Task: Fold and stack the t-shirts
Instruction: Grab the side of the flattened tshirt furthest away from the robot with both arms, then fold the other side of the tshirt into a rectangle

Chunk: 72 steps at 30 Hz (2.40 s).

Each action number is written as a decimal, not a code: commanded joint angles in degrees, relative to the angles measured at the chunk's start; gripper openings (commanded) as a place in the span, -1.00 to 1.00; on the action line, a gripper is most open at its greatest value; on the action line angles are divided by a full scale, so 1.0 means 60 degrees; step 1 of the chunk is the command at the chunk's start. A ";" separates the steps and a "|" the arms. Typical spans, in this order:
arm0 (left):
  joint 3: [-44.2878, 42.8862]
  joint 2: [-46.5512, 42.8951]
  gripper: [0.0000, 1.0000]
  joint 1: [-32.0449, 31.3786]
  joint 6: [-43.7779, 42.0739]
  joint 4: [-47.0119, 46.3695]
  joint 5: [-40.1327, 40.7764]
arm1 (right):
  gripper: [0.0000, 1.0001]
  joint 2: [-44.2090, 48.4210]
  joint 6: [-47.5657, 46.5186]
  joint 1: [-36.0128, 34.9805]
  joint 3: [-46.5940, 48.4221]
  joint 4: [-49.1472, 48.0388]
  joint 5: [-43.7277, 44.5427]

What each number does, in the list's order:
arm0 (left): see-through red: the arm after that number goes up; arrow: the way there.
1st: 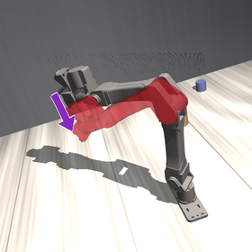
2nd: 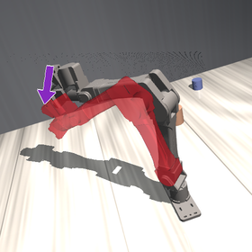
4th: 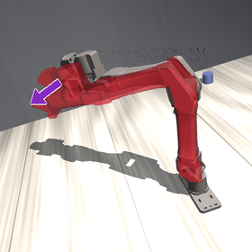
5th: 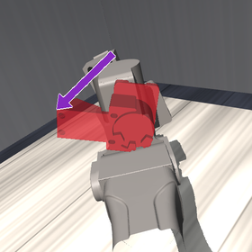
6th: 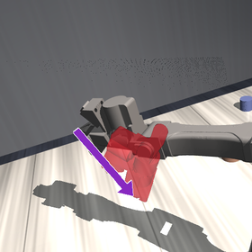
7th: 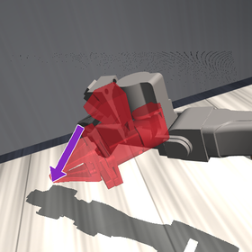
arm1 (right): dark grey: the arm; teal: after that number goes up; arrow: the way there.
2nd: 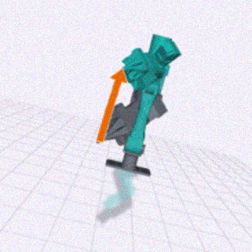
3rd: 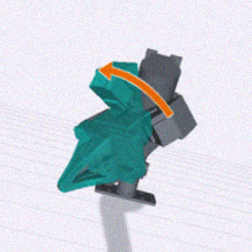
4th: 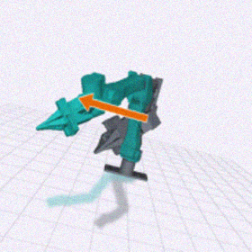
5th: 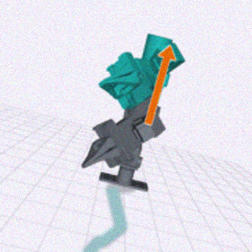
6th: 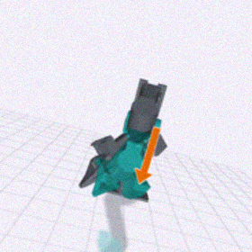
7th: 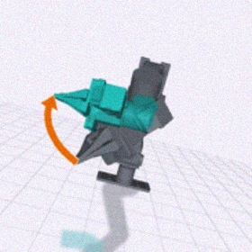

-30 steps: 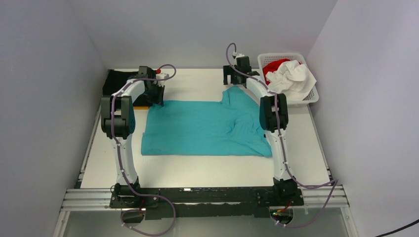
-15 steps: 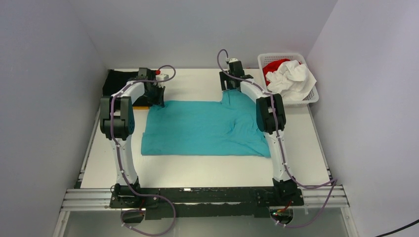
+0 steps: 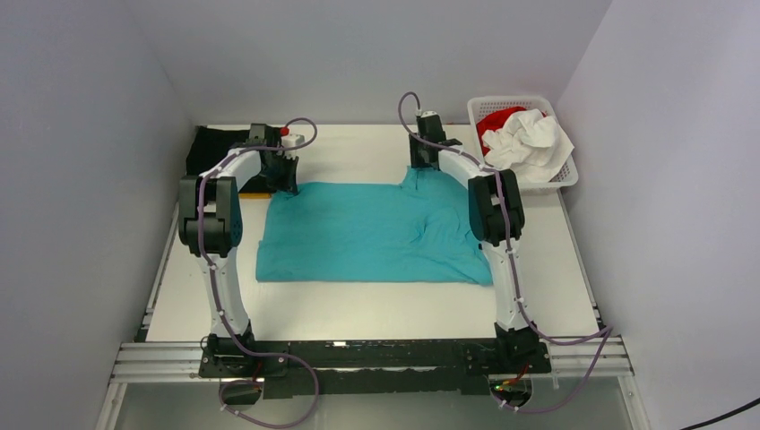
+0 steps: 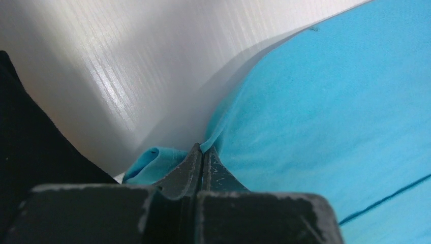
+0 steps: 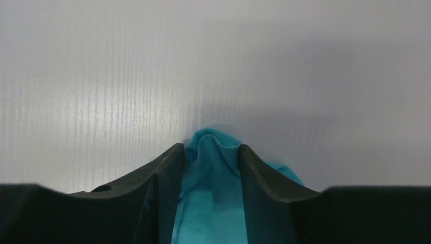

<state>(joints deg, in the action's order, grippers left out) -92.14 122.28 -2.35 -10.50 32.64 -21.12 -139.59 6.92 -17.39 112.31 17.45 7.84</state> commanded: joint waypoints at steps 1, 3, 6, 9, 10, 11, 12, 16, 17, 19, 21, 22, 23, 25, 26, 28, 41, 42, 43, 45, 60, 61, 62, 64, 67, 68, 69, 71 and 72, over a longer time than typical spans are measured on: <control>-0.0010 -0.0497 -1.00 -0.0042 0.0159 -0.0219 -0.0072 | -0.26 0.0461 0.0440 0.0045 -0.0749 0.0432 -0.0098; -0.0016 -0.0520 -1.00 -0.0037 0.0215 -0.0225 0.0050 | -0.50 0.0730 0.0567 0.0027 -0.1010 0.0171 -0.0098; 0.0114 -0.0602 -1.00 -0.0041 0.0250 -0.0276 0.0075 | -0.88 0.1202 0.0807 0.0026 -0.1590 -0.0264 -0.0080; 0.0322 -0.0761 -1.00 -0.0034 0.0319 -0.0399 0.0006 | -0.97 0.1495 0.0782 0.0001 -0.1848 -0.0529 -0.0228; 0.0390 -0.0820 -1.00 -0.0035 0.0339 -0.0432 0.0005 | -1.00 0.1532 0.0706 -0.0013 -0.1822 -0.0535 -0.0241; 0.0443 -0.0879 -1.00 -0.0033 0.0334 -0.0442 0.0003 | -1.00 0.1571 0.0606 -0.0048 -0.1784 -0.0530 -0.0204; 0.0499 -0.0939 -1.00 -0.0033 0.0337 -0.0436 0.0008 | -1.00 0.1628 0.0510 -0.0081 -0.1741 -0.0504 -0.0139; 0.0894 -0.1319 -1.00 -0.0048 0.0409 -0.0669 -0.0141 | -1.00 0.2175 0.0304 -0.0251 -0.2115 -0.0660 0.0095; 0.0988 -0.1421 -1.00 -0.0048 0.0447 -0.0754 -0.0187 | -1.00 0.2362 0.0254 -0.0290 -0.2317 -0.0765 0.0122; 0.1182 -0.1664 -1.00 -0.0087 0.0535 -0.0867 -0.0227 | -1.00 0.2744 0.0165 -0.0369 -0.2651 -0.0861 0.0162; 0.1360 -0.1860 -1.00 -0.0165 0.0540 -0.0940 -0.0213 | -1.00 0.3137 0.0064 -0.0429 -0.3034 -0.0916 0.0226; 0.1441 -0.1948 -1.00 -0.0229 0.0543 -0.0954 -0.0107 | -1.00 0.3433 0.0028 -0.0460 -0.3228 -0.0974 0.0283; 0.1528 -0.2027 -1.00 -0.0299 0.0547 -0.0950 0.0033 | -1.00 0.3656 0.0002 -0.0477 -0.3467 -0.1043 0.0317; 0.1775 -0.2248 -1.00 -0.0434 0.0545 -0.0967 0.0245 | -1.00 0.4111 0.0004 -0.0513 -0.3941 -0.1145 0.0340; 0.1934 -0.2383 -1.00 -0.0492 0.0583 -0.1030 0.0359 | -1.00 0.4329 0.0018 -0.0515 -0.4151 -0.1176 0.0292; 0.2341 -0.2681 -1.00 -0.0603 0.0649 -0.1136 0.0528 | -1.00 0.4757 0.0021 -0.0548 -0.4600 -0.1223 0.0215; 0.4946 -0.5067 -1.00 -0.1265 0.1286 -0.1882 0.1956 | -1.00 0.7368 0.0327 -0.0899 -0.7193 -0.1179 0.0258; 0.5050 -0.5203 -1.00 -0.1300 0.1319 -0.1861 0.2097 | -1.00 0.7530 0.0363 -0.0922 -0.7330 -0.1136 0.0318; 0.5136 -0.5292 -1.00 -0.1345 0.1360 -0.1803 0.2187 | -1.00 0.7708 0.0403 -0.0936 -0.7481 -0.1113 0.0377; 0.5309 -0.5582 -1.00 -0.1486 0.1461 -0.1733 0.2505 | -1.00 0.8106 0.0485 -0.0980 -0.7816 -0.1049 0.0571; 0.7448 -0.7498 -1.00 -0.2111 0.2459 -0.2212 0.4180 | -1.00 1.0172 0.0954 -0.1006 -0.9374 -0.0460 0.0941; 0.7540 -0.7589 -1.00 -0.2109 0.2474 -0.2274 0.4233 | -1.00 1.0217 0.0967 -0.1001 -0.9423 -0.0374 0.0978; 0.7593 -0.7652 -1.00 -0.2113 0.2520 -0.2318 0.4278 | -1.00 1.0277 0.0978 -0.0997 -0.9454 -0.0311 0.1047; 0.7586 -0.7697 -1.00 -0.2113 0.2591 -0.2309 0.4270 | -1.00 1.0328 0.1000 -0.0994 -0.9502 -0.0228 0.1189; 0.7488 -0.7673 -1.00 -0.2126 0.2507 -0.2223 0.4365 | -1.00 1.0385 0.0970 -0.1006 -0.9431 -0.0079 0.1358; 0.7406 -0.7635 -1.00 -0.2128 0.2504 -0.2178 0.4539 | -1.00 1.0412 0.0960 -0.0999 -0.9411 -0.0076 0.1334; 0.7364 -0.7588 -1.00 -0.2126 0.2478 -0.2140 0.4580 | -1.00 1.0445 0.0968 -0.1001 -0.9424 -0.0099 0.1276; 0.7318 -0.7485 -0.99 -0.2126 0.2493 -0.2091 0.4583 | -1.00 1.0456 0.0971 -0.0999 -0.9491 -0.0190 0.1093; 0.7353 -0.7457 -0.98 -0.2135 0.2528 -0.2079 0.4600 | -1.00 1.0432 0.0989 -0.0999 -0.9510 -0.0190 0.1057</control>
<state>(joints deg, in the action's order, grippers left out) -46.48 77.73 -14.98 3.90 20.78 4.45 -79.33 12.14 -23.24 55.46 17.12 13.85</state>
